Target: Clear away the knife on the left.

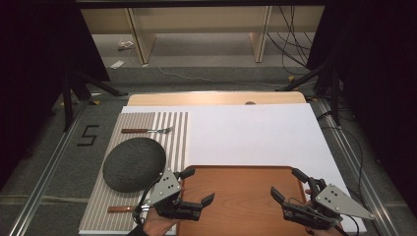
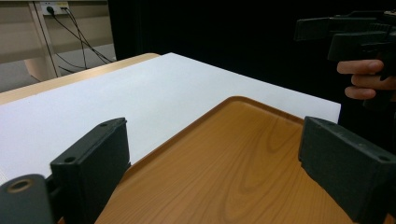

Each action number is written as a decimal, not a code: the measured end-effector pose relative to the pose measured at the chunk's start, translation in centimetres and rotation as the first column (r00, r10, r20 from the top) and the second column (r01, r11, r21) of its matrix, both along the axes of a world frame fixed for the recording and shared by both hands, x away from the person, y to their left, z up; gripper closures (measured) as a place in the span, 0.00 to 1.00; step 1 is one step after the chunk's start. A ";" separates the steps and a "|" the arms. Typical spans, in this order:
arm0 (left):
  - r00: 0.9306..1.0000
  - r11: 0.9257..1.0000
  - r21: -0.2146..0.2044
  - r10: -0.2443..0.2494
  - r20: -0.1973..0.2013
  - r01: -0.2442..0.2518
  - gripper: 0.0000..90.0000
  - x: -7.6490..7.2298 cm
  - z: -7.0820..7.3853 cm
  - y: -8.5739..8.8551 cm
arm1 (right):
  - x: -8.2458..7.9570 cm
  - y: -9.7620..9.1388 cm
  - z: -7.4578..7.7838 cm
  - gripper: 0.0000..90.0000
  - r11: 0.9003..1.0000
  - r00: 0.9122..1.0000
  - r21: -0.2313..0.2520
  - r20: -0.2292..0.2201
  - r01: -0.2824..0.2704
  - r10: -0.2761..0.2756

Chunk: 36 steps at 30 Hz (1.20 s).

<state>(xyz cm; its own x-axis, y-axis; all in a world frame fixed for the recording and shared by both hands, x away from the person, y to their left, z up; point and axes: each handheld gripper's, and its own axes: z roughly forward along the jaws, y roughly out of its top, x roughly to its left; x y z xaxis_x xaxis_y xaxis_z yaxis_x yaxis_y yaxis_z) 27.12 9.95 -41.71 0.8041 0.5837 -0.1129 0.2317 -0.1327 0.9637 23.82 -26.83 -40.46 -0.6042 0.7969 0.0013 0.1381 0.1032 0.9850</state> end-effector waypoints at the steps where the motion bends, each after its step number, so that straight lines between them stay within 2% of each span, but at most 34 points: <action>1: 1.000 1.000 -0.001 -0.001 0.000 0.001 0.09 0.0 0.0 0.0 | 0.0 0.0 0.0 0.19 1.000 1.000 -0.001 0.001 -0.001 0.001; 11: 1.000 1.000 0.003 0.005 -0.006 -0.005 0.09 0.2 0.2 0.3 | 0.0 0.0 0.0 0.19 1.000 1.000 -0.002 -0.001 -0.004 0.004; 18: 1.000 1.000 0.026 0.004 -0.020 -0.003 0.09 0.6 0.5 0.8 | 0.0 0.0 0.0 0.19 1.000 1.000 -0.003 0.000 -0.004 0.004; 25: 1.000 0.999 0.041 0.006 -0.017 -0.005 0.09 0.8 0.9 1.5 | 0.1 0.1 0.0 0.19 1.000 1.000 -0.002 0.001 -0.006 0.006; 27: 1.000 0.999 0.045 0.010 -0.028 -0.008 0.09 1.0 1.1 1.8 | 0.1 0.1 0.0 0.19 1.000 1.000 -0.002 0.000 -0.007 0.007; 32: 0.998 0.997 0.083 0.002 -0.064 0.003 0.10 1.5 1.5 2.9 | 0.1 0.1 -0.1 0.19 1.000 1.000 -0.006 -0.001 -0.009 0.009; 36: 0.997 0.989 0.147 0.002 -0.080 0.009 0.10 1.8 1.8 3.7 | 0.2 0.1 -0.1 0.19 1.000 1.000 -0.006 -0.001 -0.008 0.008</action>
<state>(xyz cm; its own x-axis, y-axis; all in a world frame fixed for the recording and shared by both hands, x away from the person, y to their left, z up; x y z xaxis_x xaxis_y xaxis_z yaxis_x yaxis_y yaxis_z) 28.97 13.70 -39.91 0.7980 0.5959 -0.0897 0.3060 -0.2726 0.9122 23.99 -26.72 -40.54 -0.6106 0.7919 -0.0027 0.1383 0.1100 0.9843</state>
